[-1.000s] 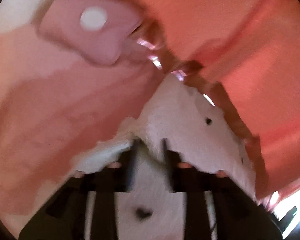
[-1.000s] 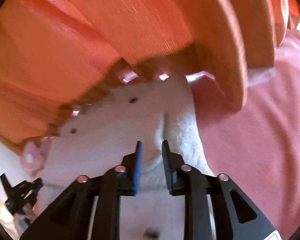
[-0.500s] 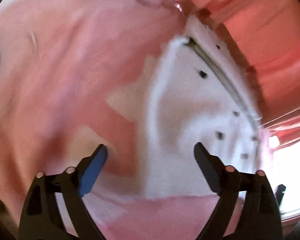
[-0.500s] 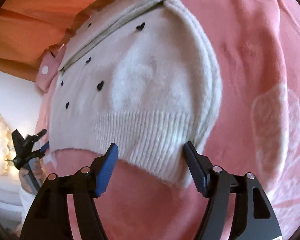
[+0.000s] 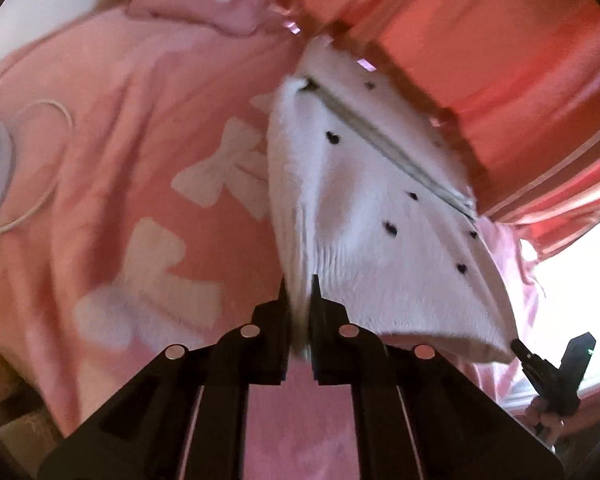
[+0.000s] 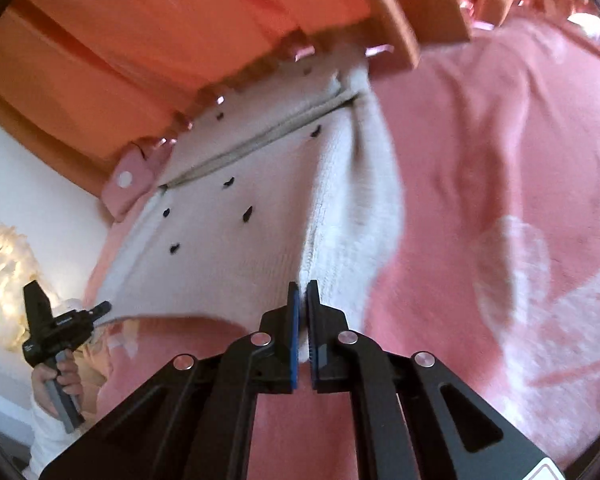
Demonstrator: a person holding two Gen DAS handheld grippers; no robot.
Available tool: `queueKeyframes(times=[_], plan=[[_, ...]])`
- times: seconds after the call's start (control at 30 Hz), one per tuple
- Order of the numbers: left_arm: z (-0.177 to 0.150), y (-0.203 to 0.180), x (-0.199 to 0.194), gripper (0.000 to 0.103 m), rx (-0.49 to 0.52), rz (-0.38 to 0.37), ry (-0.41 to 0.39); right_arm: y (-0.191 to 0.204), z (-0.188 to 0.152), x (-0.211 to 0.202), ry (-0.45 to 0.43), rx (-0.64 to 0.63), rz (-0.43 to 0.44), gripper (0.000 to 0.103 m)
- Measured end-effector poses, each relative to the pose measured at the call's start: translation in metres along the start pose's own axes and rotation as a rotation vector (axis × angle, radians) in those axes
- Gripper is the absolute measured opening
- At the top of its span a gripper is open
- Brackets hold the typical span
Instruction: Fold small clothes
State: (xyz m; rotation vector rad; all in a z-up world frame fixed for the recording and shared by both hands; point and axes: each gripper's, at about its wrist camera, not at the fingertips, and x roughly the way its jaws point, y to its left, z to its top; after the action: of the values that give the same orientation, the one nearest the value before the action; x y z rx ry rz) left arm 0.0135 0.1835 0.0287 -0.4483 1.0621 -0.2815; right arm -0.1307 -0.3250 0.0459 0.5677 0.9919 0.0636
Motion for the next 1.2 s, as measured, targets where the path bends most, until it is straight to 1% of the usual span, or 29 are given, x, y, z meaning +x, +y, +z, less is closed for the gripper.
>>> queueKeyframes(times=[0.1, 0.13, 0.17, 0.2, 0.23, 0.27, 0.3, 0.33, 0.37, 0.4, 0.43, 0.47, 0.5, 0.53, 0.6, 0.63, 0.67, 0.73, 0.77, 0.8, 0.83, 0.87, 0.9, 0.93, 0.97, 1.03, 1.07, 1.1, 1.2], plan=[[-0.028, 0.001, -0.031, 0.002, 0.036, -0.022, -0.003, -0.017, -0.025, -0.023, 0.002, 0.032, 0.001, 0.0], [-0.037, 0.002, -0.039, 0.0, 0.041, -0.028, 0.003, -0.026, -0.04, -0.035, 0.011, 0.047, 0.0, 0.0], [-0.053, 0.006, -0.049, 0.0, 0.046, -0.032, 0.019, -0.032, -0.049, -0.043, 0.013, 0.052, -0.006, 0.0], [-0.058, 0.007, -0.052, 0.0, 0.049, -0.029, 0.028, -0.036, -0.058, -0.047, 0.017, 0.055, -0.026, 0.0], [-0.067, 0.009, -0.054, 0.0, 0.056, -0.018, 0.036, -0.042, -0.065, -0.051, 0.022, 0.046, -0.074, 0.001], [-0.076, 0.011, -0.054, 0.0, 0.071, 0.001, 0.041, -0.045, -0.068, -0.052, 0.023, 0.043, -0.101, 0.001], [-0.079, 0.012, -0.049, 0.0, 0.078, 0.011, 0.041, -0.052, -0.068, -0.052, 0.018, 0.057, -0.107, 0.004], [-0.078, 0.014, -0.046, 0.0, 0.062, 0.008, 0.033, -0.055, -0.067, -0.05, 0.01, 0.085, -0.102, 0.01], [-0.074, 0.015, -0.041, 0.008, 0.042, -0.004, 0.028, -0.057, -0.062, -0.047, 0.011, 0.109, -0.09, 0.014], [-0.067, 0.014, -0.036, 0.033, 0.031, -0.014, 0.025, -0.054, -0.058, -0.044, 0.018, 0.114, -0.067, 0.019], [-0.061, 0.013, -0.032, 0.049, 0.014, -0.016, 0.009, -0.049, -0.051, -0.035, 0.031, 0.109, -0.034, 0.028], [-0.053, 0.01, -0.026, 0.078, -0.011, -0.002, -0.021, -0.045, -0.045, -0.026, 0.042, 0.104, -0.015, 0.055], [-0.047, 0.007, -0.02, 0.086, -0.021, 0.002, -0.034, -0.042, -0.037, -0.012, 0.052, 0.106, -0.005, 0.067], [-0.041, 0.006, -0.014, 0.087, -0.029, 0.008, -0.042, -0.04, -0.031, 0.001, 0.074, 0.108, -0.001, 0.067], [-0.029, 0.005, 0.01, 0.088, -0.063, 0.007, -0.024, -0.039, -0.027, 0.024, 0.12, 0.138, 0.024, 0.067], [-0.025, 0.006, 0.02, 0.088, -0.092, 0.029, -0.009, -0.042, -0.024, 0.038, 0.144, 0.172, 0.041, 0.067], [-0.022, 0.009, 0.034, 0.089, -0.125, 0.038, 0.011, -0.045, -0.021, 0.053, 0.175, 0.203, 0.053, 0.067], [-0.019, 0.015, 0.059, 0.089, -0.163, 0.016, 0.07, -0.047, -0.019, 0.07, 0.22, 0.239, 0.055, 0.067], [-0.019, 0.021, 0.074, 0.088, -0.205, 0.001, 0.106, -0.046, -0.015, 0.075, 0.222, 0.251, 0.078, 0.061], [-0.021, 0.027, 0.083, 0.09, -0.245, -0.014, 0.129, -0.043, -0.015, 0.075, 0.221, 0.252, 0.112, 0.047], [-0.022, 0.026, 0.081, 0.086, -0.255, -0.022, 0.089, -0.041, -0.014, 0.077, 0.227, 0.245, 0.119, 0.035], [-0.02, 0.021, 0.082, 0.061, -0.231, -0.026, 0.104, -0.036, -0.013, 0.076, 0.226, 0.232, 0.111, 0.012], [-0.019, 0.018, 0.085, 0.02, -0.215, -0.053, 0.123, -0.031, -0.01, 0.072, 0.2, 0.205, 0.103, 0.01], [-0.018, 0.017, 0.086, 0.007, -0.21, -0.086, 0.142, -0.026, -0.008, 0.064, 0.171, 0.183, 0.103, 0.009], [-0.017, 0.016, 0.081, 0.008, -0.213, -0.106, 0.141, -0.021, -0.006, 0.054, 0.135, 0.158, 0.106, 0.007], [-0.014, 0.012, 0.058, 0.007, -0.18, -0.112, 0.082, -0.013, -0.004, 0.021, 0.047, 0.104, 0.102, 0.006], [-0.014, 0.008, 0.037, 0.006, -0.141, -0.107, 0.042, -0.011, -0.006, 0.006, 0.016, 0.078, 0.087, 0.006], [-0.016, 0.006, 0.017, 0.006, -0.11, -0.114, 0.012, -0.012, -0.01, -0.009, -0.008, 0.055, 0.069, 0.005], [-0.026, 0.005, -0.024, 0.005, -0.065, -0.121, -0.015, -0.017, -0.03, -0.047, -0.043, 0.017, 0.007, 0.003]])
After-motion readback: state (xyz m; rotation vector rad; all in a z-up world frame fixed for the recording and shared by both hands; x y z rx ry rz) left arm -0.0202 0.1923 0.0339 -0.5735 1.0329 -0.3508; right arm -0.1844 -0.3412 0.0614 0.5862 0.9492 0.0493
